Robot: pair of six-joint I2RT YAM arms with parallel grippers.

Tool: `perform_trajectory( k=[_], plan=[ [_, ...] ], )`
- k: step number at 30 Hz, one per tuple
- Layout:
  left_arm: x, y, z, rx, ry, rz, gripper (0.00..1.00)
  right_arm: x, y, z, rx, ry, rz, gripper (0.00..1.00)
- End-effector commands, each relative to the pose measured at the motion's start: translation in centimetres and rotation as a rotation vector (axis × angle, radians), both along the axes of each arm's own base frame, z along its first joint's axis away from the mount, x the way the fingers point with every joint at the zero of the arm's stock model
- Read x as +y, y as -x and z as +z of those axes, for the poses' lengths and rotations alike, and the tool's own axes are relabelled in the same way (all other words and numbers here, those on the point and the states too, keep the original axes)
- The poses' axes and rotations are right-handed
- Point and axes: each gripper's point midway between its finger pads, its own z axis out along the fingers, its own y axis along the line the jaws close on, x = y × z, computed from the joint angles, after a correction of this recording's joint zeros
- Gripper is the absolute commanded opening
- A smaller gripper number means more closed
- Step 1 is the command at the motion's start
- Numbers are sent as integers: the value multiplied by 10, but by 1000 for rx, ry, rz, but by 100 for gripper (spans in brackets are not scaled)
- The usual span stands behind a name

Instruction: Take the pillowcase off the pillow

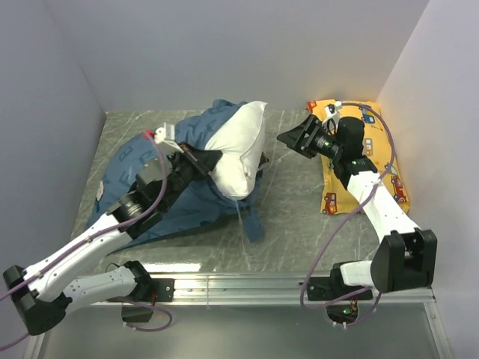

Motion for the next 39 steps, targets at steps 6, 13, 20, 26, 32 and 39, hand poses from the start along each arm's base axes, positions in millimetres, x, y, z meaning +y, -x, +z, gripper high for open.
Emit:
perform_trajectory(
  k=[6,13,20,26,32,39],
  plan=[
    [-75,-31,-13,13,17,-186,1,32,68,18,-133,129,81,76],
    [-120,-51,-67,142,-80,-279,1,45,96,-23,-138,274,55,80],
    [-101,-51,-75,178,-105,-199,53,45,91,-75,-73,383,30,82],
    [-65,-45,-87,229,-165,-79,63,44,91,-83,-68,423,28,82],
    [-23,-42,-110,281,-296,78,75,50,92,-102,-42,457,57,83],
    [-5,-55,-149,330,-522,168,87,63,89,-111,-14,454,93,33]
  ],
)
